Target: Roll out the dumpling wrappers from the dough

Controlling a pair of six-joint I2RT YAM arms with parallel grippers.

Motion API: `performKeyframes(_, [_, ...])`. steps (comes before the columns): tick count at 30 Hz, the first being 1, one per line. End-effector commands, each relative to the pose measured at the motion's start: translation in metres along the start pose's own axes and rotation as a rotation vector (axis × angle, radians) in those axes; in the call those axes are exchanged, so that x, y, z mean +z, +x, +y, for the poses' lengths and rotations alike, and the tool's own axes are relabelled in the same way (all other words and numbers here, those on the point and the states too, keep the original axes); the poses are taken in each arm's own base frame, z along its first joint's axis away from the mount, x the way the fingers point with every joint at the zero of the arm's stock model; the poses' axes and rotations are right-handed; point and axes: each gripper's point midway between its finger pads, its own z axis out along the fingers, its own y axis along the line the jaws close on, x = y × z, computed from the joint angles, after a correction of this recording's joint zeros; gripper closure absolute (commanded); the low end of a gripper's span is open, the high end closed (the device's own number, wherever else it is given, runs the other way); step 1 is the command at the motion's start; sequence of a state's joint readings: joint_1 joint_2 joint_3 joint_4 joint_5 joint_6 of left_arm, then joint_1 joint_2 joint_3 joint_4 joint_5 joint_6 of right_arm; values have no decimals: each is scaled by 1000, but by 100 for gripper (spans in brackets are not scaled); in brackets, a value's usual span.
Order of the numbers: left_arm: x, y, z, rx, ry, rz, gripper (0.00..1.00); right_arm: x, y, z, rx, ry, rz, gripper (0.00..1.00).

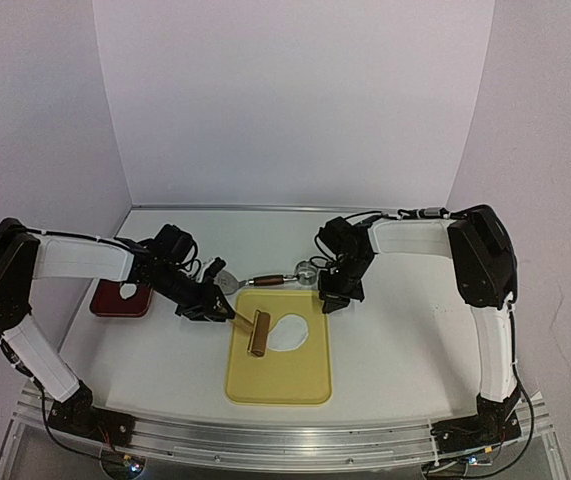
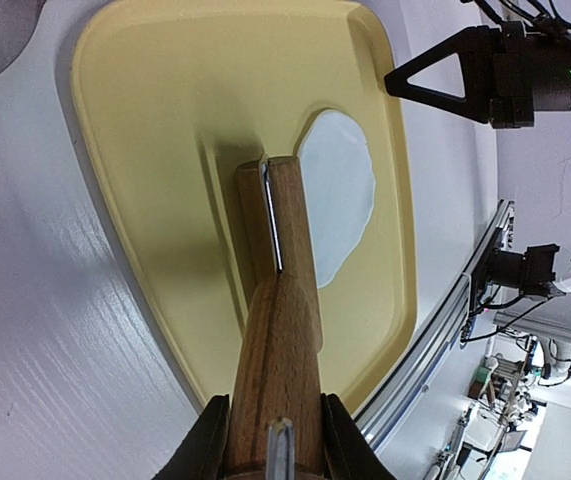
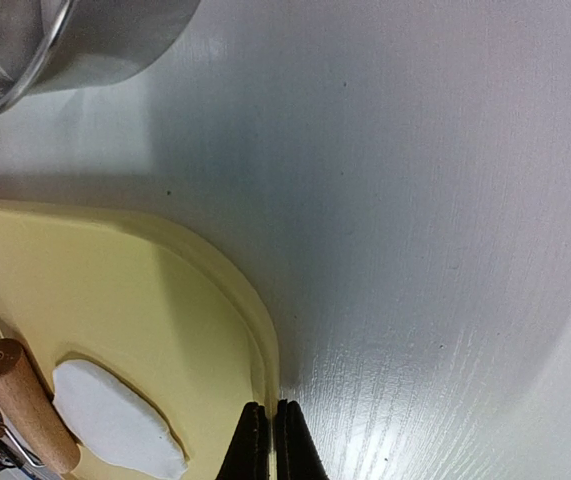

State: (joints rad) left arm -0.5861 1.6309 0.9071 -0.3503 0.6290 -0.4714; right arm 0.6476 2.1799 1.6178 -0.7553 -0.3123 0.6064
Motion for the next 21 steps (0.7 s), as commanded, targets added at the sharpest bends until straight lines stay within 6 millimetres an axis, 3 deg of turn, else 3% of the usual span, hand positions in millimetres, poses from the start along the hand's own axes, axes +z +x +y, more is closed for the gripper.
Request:
performKeyframes(1, [-10, 71, 115, -190, -528, 208, 100, -14, 0, -6, 9, 29, -31, 100])
performKeyframes(4, [-19, 48, 97, -157, -512, 167, 100, -15, 0, -8, 8, 38, -38, 100])
performKeyframes(8, [-39, 3, 52, -90, -443, 74, 100, -16, -2, -10, 5, 50, -50, 100])
performKeyframes(14, [-84, -60, -30, 19, -307, -94, 100, -26, -7, -9, -4, 55, -83, 81])
performKeyframes(18, [-98, -73, -51, 45, -265, -138, 100, -35, -12, -4, -20, 45, -109, 70])
performKeyframes(21, [-104, -75, -43, 28, -287, -170, 100, -45, -15, 0, -33, 34, -132, 62])
